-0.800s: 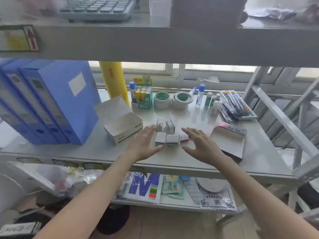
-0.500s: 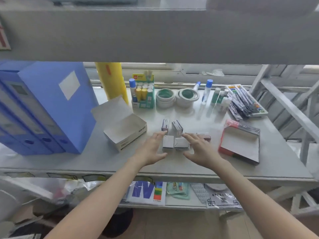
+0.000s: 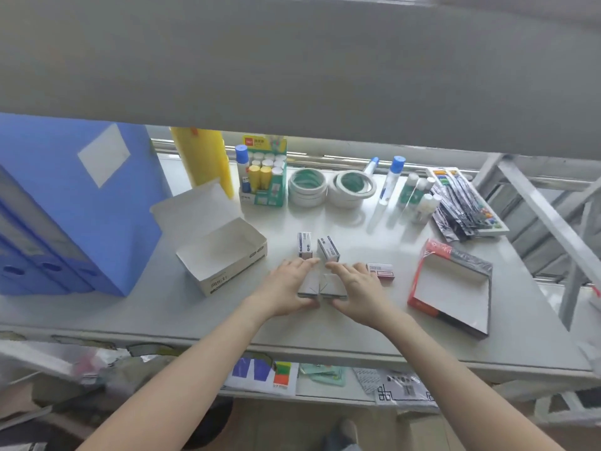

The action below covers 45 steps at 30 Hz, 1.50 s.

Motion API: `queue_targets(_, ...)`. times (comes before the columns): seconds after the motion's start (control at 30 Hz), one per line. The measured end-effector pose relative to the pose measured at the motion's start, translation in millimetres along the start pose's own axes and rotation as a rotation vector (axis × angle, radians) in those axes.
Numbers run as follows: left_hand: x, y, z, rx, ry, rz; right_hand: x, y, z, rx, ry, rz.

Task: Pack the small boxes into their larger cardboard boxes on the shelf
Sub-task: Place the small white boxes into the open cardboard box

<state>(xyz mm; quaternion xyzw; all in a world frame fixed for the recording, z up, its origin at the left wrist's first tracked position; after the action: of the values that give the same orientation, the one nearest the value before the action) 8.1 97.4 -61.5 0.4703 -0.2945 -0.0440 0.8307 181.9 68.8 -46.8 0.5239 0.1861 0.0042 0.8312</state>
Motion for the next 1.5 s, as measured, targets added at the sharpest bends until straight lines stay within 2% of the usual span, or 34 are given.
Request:
queue_targets(0.17,-2.9,4.1,-6.6,0.035,0.002,0.071,2.9,5.7,-8.4,0.005,0.057,-0.020)
queue_targets(0.23,-2.8,3.7,-6.3,0.094,-0.027,0.195,5.5,9.4,-8.7,0.067,0.067,-0.203)
queue_targets(0.4,2.7,3.3,2.3,0.273,-0.096,0.520,1.6,18.5,-5.9,0.167,0.106,-0.850)
queue_targets(0.73,5.5,10.3,15.4,0.279,-0.089,0.769,-11.4,16.2,-3.5,0.102,0.072,-1.446)
queue_targets(0.93,7.2,16.5,28.6,0.274,-0.102,0.771,-15.0,13.7,-2.5,0.120,0.062,-1.569)
queue_targets(1.17,2.5,12.9,36.1,0.327,-0.137,1.051,-23.4,3.3,-1.5,0.079,0.022,-1.686)
queue_targets(1.4,10.1,12.5,37.8,0.276,-0.215,1.313,-30.6,3.4,4.0,0.077,0.078,-1.673)
queue_targets(1.5,11.1,12.7,38.8,0.260,-0.203,1.331,-33.4,6.3,3.1,0.060,0.063,-1.694)
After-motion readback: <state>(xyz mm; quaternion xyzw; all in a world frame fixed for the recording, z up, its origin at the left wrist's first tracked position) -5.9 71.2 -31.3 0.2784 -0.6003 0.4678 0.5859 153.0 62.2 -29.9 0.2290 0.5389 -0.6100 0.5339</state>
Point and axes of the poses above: each hand's wrist, its own z-axis away from the middle knuckle, its own y-axis out of the back of the hand, x = y × z, the point moved 1 cm from there along -z, towards the middle knuckle, and after that the axes turned 15 degrees about -x, right-handed, at the moved point
